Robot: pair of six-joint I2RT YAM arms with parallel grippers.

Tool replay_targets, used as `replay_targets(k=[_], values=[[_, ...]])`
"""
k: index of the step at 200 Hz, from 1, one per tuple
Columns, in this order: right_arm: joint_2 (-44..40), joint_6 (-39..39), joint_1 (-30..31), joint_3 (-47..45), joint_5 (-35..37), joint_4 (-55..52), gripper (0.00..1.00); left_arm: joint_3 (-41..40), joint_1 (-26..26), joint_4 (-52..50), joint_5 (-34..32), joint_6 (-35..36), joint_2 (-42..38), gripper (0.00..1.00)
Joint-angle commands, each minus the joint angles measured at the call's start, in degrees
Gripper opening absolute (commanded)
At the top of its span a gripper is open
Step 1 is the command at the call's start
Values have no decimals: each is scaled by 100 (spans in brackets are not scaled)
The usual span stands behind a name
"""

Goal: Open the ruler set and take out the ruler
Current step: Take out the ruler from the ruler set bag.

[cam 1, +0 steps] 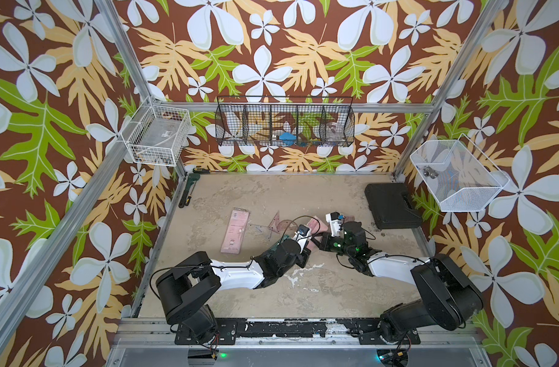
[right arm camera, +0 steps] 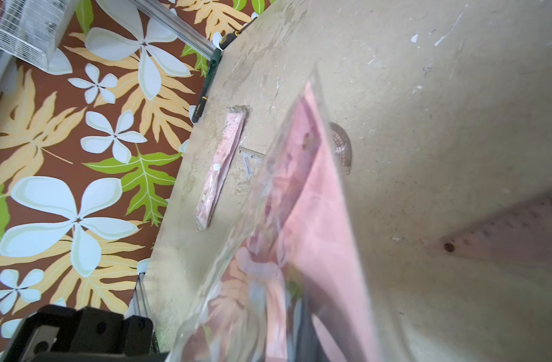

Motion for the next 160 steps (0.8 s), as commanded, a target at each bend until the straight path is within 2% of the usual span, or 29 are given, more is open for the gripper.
replay_targets(k=[1,55,105,124,143,160], values=[[53,166,1,-111,-388,844,17,-179,-13,797,553,225,-113,0],[352,442,1,-352,-953,1914,22,-431,-7,1244,1255,476,-371,0],[314,482,2,-448,-1176,2362,27,-724,19,1802,2015,418,-403,0],[233,463,23,-475,-1254,2512,27,-697,28,1763,2122,400,-349,0],[147,403,58,-461,-1309,2497,21,-751,38,1875,2170,385,-355,0],[46,370,60,-486,-1222,2380,12,-742,31,1829,2097,411,-355,0]])
